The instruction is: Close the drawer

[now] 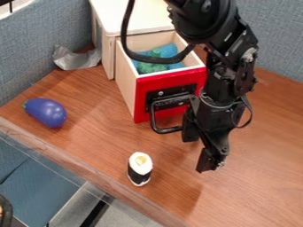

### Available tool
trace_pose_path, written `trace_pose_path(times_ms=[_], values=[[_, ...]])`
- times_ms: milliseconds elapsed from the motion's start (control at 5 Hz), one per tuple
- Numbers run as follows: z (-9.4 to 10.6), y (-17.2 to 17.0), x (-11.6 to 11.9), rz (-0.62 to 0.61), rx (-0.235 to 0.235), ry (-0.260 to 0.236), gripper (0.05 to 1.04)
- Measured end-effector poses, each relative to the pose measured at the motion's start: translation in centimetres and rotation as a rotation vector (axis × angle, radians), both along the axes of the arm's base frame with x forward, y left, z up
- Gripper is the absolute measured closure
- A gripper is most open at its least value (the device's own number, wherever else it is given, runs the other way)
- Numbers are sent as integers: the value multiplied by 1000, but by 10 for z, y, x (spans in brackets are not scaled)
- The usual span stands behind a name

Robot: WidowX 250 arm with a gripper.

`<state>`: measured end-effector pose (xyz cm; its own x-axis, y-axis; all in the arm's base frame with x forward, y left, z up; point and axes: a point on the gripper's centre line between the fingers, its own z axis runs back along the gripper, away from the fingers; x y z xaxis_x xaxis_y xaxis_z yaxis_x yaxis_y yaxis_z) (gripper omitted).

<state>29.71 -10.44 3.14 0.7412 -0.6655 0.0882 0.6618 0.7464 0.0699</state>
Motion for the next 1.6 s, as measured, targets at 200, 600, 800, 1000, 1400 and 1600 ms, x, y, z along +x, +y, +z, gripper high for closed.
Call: trace_pose_path(times_ms=[200, 600, 800, 1000, 1400, 1600], values=[[1, 6, 3, 15, 6, 1, 83], [6, 26, 12, 55, 23, -2, 83], [7, 35, 15, 64, 31, -2, 84], [7, 41, 16, 70, 42, -3, 84], [7, 57, 19, 100, 57, -6, 84], [7, 58, 19, 94, 61, -5, 84]])
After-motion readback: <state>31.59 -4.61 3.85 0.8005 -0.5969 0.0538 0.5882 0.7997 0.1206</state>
